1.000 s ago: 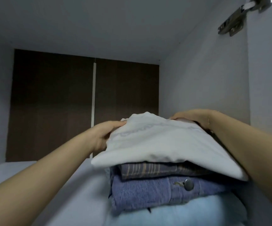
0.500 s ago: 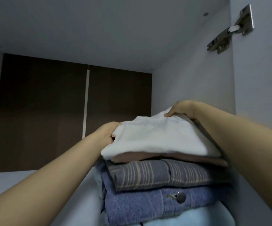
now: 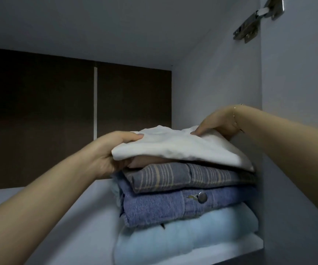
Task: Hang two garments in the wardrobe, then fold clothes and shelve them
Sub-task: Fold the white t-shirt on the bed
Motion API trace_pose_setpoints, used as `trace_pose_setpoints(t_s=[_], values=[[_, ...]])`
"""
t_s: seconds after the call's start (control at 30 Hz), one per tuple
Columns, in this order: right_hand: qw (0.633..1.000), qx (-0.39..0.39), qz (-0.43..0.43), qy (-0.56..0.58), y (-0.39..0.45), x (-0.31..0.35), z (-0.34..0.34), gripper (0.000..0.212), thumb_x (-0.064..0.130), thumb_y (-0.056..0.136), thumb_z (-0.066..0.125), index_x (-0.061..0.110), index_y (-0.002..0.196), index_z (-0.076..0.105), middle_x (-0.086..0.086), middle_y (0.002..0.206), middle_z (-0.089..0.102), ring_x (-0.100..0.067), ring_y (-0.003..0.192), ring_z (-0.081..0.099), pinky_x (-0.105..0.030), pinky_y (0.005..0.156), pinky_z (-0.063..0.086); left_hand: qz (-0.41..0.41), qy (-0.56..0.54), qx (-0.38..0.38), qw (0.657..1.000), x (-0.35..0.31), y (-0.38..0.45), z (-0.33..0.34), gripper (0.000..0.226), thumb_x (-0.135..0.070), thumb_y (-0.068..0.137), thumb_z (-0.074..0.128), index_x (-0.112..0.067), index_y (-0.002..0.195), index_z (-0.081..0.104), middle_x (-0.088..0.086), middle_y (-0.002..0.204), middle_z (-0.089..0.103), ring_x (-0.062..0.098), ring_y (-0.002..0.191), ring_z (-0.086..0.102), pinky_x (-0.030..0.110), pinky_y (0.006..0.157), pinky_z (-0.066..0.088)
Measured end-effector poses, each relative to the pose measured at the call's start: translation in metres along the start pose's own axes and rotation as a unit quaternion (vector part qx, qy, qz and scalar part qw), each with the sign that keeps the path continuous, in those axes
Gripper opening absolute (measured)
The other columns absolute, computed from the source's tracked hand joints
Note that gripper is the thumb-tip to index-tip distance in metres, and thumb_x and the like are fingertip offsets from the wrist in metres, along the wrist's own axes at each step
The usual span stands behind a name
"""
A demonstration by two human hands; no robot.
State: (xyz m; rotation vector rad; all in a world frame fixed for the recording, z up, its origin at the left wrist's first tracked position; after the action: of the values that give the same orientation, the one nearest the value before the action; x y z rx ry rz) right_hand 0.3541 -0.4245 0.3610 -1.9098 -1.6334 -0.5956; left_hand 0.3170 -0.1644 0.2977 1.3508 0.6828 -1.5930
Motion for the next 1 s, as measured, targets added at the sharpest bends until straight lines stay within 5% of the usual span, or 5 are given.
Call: trace_pose_setpoints(t_s=[0.2,0.5,0.7,0.8,1.0], values=[[0.948,-0.288,-0.091,-0.103,-0.010,0.018,-0.037,0.065,0.041,0.088,0.067,0.009,0.139,0.045,-0.011,0.142,0.048,-0.033,0.127,0.047,-0.042,0.108,0.037,0.007,-0.014,0.016,1.000,-0.009,-0.007,0.012,0.032,-0.005,0.071,0.061,0.003,0.101,0.067,0.012,0.072,0.062,0.010,0.052,0.059,0.016,0.037,0.049],[0.960,-0.160,-0.011,-0.228,0.007,0.000,0.001,0.058,0.051,0.093,0.055,0.010,0.134,0.052,-0.009,0.139,0.052,-0.030,0.123,0.052,-0.043,0.107,0.040,-0.037,-0.014,0.008,0.999,0.012,-0.013,-0.001,0.056,-0.008,0.076,0.062,-0.005,0.132,0.055,0.016,0.129,0.062,0.024,0.104,0.060,0.035,0.097,0.046],[0.996,-0.067,0.001,0.050,-0.010,-0.019,0.004,0.048,0.046,0.084,0.071,0.012,0.117,0.063,-0.010,0.119,0.067,-0.028,0.110,0.062,-0.044,0.103,0.046,-0.044,-0.027,0.098,0.994,0.016,-0.018,0.018,0.044,-0.010,0.086,0.060,-0.001,0.129,0.053,0.023,0.122,0.064,0.035,0.111,0.064,0.047,0.080,0.058],[0.993,-0.075,-0.019,0.087,-0.009,-0.019,0.003,0.033,0.041,0.088,0.065,0.014,0.108,0.066,-0.010,0.115,0.066,-0.028,0.109,0.060,-0.043,0.106,0.042,-0.038,0.003,0.016,0.999,0.010,0.000,0.012,0.036,-0.015,0.095,0.054,-0.004,0.129,0.057,0.017,0.118,0.068,0.028,0.107,0.066,0.042,0.086,0.056],[0.984,-0.094,-0.063,0.139,0.016,-0.014,0.007,0.021,0.003,0.086,0.052,0.003,0.104,0.062,-0.015,0.115,0.061,-0.032,0.115,0.056,-0.044,0.109,0.039,0.060,0.089,-0.144,0.984,-0.004,0.046,-0.003,0.064,-0.002,0.090,0.060,-0.012,0.147,0.031,0.016,0.129,0.054,0.024,0.084,0.063,0.029,0.056,0.052]])
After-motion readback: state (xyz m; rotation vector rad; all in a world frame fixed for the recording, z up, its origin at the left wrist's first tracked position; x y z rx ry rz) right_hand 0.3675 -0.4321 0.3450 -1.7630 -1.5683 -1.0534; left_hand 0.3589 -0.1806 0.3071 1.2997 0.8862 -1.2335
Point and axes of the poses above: each hand's wrist, its own y-axis towards the middle knuckle, its own z-axis out of the palm, x = y × z, the point moved 5 cm from there along y, towards the middle knuckle
